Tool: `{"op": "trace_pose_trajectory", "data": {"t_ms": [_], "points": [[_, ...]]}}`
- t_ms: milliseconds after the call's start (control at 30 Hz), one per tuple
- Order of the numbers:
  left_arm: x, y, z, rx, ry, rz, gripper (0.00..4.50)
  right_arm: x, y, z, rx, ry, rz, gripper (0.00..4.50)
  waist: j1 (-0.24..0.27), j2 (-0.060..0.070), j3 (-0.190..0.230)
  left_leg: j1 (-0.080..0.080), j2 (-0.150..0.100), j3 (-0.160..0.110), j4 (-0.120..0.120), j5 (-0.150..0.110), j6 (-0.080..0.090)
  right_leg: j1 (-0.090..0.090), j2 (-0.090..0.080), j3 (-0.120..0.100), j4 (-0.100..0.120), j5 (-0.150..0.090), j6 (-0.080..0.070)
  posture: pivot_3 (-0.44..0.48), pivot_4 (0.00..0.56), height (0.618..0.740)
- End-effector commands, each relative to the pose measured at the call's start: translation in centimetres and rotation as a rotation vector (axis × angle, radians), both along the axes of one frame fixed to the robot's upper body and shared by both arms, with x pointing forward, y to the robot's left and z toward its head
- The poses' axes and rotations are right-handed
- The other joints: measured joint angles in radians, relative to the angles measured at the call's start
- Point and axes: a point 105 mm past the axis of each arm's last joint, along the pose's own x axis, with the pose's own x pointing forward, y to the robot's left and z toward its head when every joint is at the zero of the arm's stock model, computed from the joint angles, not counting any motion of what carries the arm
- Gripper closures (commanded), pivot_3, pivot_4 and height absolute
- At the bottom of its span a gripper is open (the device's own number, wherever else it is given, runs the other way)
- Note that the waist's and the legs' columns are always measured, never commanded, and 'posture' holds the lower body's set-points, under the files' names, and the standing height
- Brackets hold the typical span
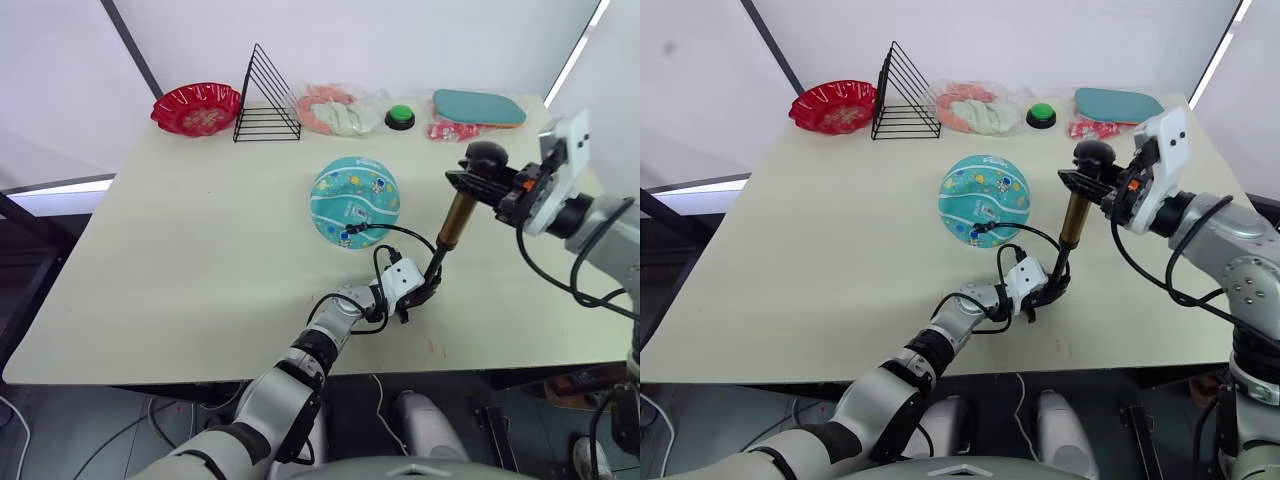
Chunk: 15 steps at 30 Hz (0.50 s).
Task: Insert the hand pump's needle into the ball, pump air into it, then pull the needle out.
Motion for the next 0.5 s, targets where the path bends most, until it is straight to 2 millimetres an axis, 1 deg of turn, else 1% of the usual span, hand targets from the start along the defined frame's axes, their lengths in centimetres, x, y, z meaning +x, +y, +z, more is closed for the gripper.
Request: {"op": "trace_pose_trajectory", "data": {"t_ms": [33, 100, 167, 233, 267, 367, 400, 467, 500], "points": [[-2.0, 1.4, -4.0, 0.111, 0.118, -0.012, 3.44, 0.2, -0.8, 0.5, 0.001, -0.074, -0.068, 3.38, 0.0, 0.0, 0.0, 0.0, 0.0, 0.0, 0.0, 0.0, 0.0, 0.0, 0.0, 0.0, 0.0, 0.0, 0.0, 0.0, 0.15, 0.74], [-2.0, 1.4, -4.0, 0.11, 0.116, -0.014, 3.44, 0.8, -0.7, -2.3, -0.015, -0.007, -0.082, 3.38, -0.001, -0.002, -0.002, 0.001, 0.0, 0.0, 0.0, 0.0, 0.0, 0.001, 0.001, 0.0, 0.0, 0.0, 0.0, 0.0, 0.15, 0.74], [-1.9, 1.4, -3.9, 0.109, 0.114, -0.014, 3.44, 1.2, -0.5, -4.7, -0.036, 0.035, -0.085, 3.38, -0.002, -0.002, -0.005, 0.002, 0.001, 0.001, 0.0, 0.0, 0.0, 0.001, 0.001, 0.0, 0.0, 0.0, 0.0, 0.0, 0.15, 0.74], [-1.9, 1.4, -3.9, 0.109, 0.113, -0.013, 3.44, 1.3, -0.3, -6.1, -0.041, 0.059, -0.087, 3.38, -0.004, -0.004, -0.007, 0.004, 0.002, 0.001, 0.0, 0.0, 0.0, 0.002, 0.003, 0.0, 0.0, 0.0, 0.0, 0.0, 0.15, 0.74], [-1.8, 1.4, -3.9, 0.109, 0.112, -0.012, 3.44, 1.4, 0.0, -7.6, -0.068, 0.083, -0.08, 3.38, -0.005, -0.005, -0.009, 0.005, 0.003, 0.001, 0.0, 0.0, 0.0, 0.003, 0.003, 0.0, 0.0, 0.0, 0.0, 0.0, 0.15, 0.74], [-1.6, 1.7, -3.8, 0.108, 0.108, 0.0, 3.44, 1.2, 0.8, -13.8, -0.155, 0.206, -0.06, 3.38, -0.01, -0.014, -0.02, 0.006, 0.004, 0.001, 0.0, 0.0, 0.0, 0.004, 0.005, -0.001, 0.0, -0.001, -0.001, 0.0, 0.15, 0.74], [-1.5, 1.8, -3.7, 0.106, 0.108, 0.005, 3.44, 1.2, 0.8, -15.2, -0.166, 0.231, -0.067, 3.38, -0.011, -0.016, -0.022, 0.008, 0.004, 0.001, -0.001, 0.0, 0.0, 0.006, 0.005, -0.002, 0.0, -0.002, -0.003, 0.0, 0.15, 0.74], [-1.5, 1.9, -3.7, 0.105, 0.108, 0.009, 3.44, 1.1, 0.9, -16.9, -0.137, 0.274, -0.079, 3.38, -0.014, -0.017, -0.023, 0.012, 0.005, 0.0, -0.002, 0.0, 0.0, 0.009, 0.005, -0.003, 0.0, -0.004, -0.008, 0.0, 0.15, 0.74], [-1.5, 1.9, -3.7, 0.105, 0.108, 0.01, 3.44, 1.0, 1.0, -17.8, -0.154, 0.283, -0.076, 3.38, -0.016, -0.017, -0.023, 0.015, 0.005, 0.0, -0.003, 0.0, 0.0, 0.011, 0.005, -0.002, 0.0, -0.004, -0.008, 0.0, 0.15, 0.74]]}}
